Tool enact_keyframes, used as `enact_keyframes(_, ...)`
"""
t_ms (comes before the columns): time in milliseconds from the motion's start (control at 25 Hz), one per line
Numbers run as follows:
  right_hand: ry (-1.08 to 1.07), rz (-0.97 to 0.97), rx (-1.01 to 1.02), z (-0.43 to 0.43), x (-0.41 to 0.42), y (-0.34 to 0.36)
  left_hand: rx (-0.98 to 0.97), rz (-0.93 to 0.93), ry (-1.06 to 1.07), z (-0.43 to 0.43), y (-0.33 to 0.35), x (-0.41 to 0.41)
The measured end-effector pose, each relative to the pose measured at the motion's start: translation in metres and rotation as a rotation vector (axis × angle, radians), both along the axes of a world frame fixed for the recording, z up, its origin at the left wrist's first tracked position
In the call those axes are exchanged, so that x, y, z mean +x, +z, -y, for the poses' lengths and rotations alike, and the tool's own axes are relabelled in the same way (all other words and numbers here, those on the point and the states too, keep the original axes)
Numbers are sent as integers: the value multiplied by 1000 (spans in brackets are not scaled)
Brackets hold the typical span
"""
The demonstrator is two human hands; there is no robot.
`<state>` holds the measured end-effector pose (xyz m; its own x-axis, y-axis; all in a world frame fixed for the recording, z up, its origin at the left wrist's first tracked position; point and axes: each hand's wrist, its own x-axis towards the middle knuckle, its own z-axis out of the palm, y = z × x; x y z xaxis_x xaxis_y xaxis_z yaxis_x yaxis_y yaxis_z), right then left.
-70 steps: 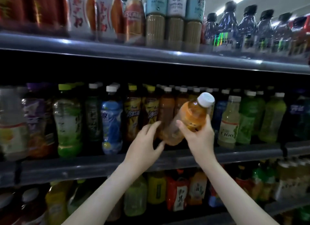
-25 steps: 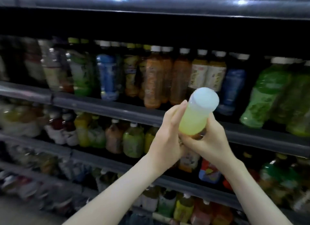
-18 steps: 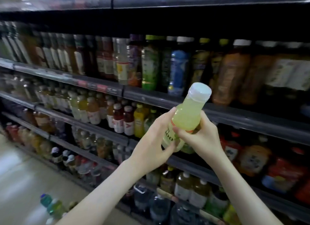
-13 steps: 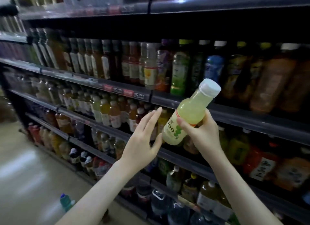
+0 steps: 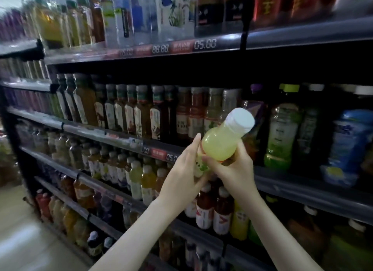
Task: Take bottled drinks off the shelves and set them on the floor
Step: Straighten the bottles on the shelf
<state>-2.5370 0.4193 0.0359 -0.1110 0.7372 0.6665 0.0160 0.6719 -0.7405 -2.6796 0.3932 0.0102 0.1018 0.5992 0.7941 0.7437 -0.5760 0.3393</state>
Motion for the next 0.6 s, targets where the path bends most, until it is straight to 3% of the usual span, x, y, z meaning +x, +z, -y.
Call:
enact_keyframes(200,39,103,1,-48,-34,19,-6,109,-39,-63,34,-33)
enact_keyframes(280,5,179,9,-58,-29,27,-131,235,-57,-82,46,-36)
enact_keyframes(360,-198,274,43,-65,-19,29,-294,282,-21,-103,54,-36)
enact_keyframes(600,-886,548,278,-85,-3,8,-552,180,14,-145,44,-30)
